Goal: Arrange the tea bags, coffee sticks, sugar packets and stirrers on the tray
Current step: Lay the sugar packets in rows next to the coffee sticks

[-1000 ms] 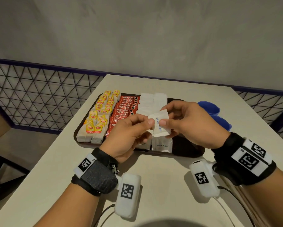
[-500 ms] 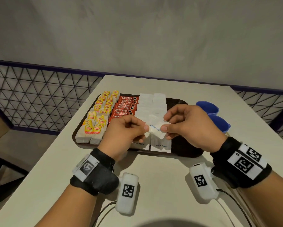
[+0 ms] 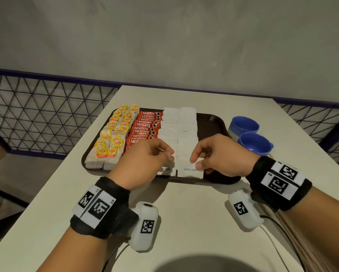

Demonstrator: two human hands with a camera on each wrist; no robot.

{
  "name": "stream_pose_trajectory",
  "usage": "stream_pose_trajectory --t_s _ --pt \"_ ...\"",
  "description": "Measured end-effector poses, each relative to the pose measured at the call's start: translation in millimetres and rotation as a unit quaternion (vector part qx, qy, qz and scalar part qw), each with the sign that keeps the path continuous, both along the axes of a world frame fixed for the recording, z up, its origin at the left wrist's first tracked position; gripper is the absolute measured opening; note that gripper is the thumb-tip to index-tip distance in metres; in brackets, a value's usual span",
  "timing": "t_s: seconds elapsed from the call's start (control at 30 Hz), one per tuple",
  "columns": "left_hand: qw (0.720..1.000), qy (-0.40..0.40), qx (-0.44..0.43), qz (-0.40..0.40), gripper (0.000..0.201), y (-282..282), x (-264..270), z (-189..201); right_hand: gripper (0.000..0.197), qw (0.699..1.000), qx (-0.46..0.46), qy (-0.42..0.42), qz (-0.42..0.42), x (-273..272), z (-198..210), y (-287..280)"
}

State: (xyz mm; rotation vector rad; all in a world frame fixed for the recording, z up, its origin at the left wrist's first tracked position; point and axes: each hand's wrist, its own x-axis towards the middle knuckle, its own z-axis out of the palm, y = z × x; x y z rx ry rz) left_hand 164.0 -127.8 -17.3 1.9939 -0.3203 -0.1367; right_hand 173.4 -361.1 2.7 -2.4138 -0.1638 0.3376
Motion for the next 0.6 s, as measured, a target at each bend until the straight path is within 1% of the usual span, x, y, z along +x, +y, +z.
stream_pose_trajectory --t_s 0.07,0.2,0.27,0.3,0.33,0.43,0.5,0.6 --pt "0.999 0.023 0.016 -0.036 0.012 -4.4 -2.6 -0.8 0.016 0.999 -0.03 -0.008 0.012 4.0 -2.9 1.8" --pt "0.995 0.034 0.043 -0.084 0.014 -16.3 -8.9 -2.2 0.019 0.997 -0.067 -0.019 0.026 10.9 -4.0 3.4" --pt "0.993 0.047 0.05 -0.093 0.025 -23.0 -12.3 -2.7 0.021 0.997 -0.07 -0.026 0.028 12.2 -3.2 4.0" --pt "0.992 0.047 0.063 -0.096 0.028 -25.9 -12.9 -3.5 0.022 0.996 -0.073 -0.03 0.028 12.6 -3.1 4.3" --pt "0.991 0.042 0.081 -0.099 0.026 -28.5 -12.4 -4.9 0.023 0.996 -0.078 -0.034 0.027 12.6 -3.1 4.5" --pt "0.987 0.026 0.13 -0.091 0.014 -33.7 -9.2 -5.1 0.028 0.994 -0.097 -0.057 0.019 13.8 -3.4 4.7" --pt "0.985 0.023 0.148 -0.086 0.014 -35.9 -8.3 -2.8 0.029 0.993 -0.1 -0.063 0.012 14.7 -2.0 3.7" --pt "0.985 0.027 0.151 -0.085 0.013 -36.8 -9.7 0.8 0.026 0.997 -0.067 -0.028 0.006 12.5 2.6 1.7"
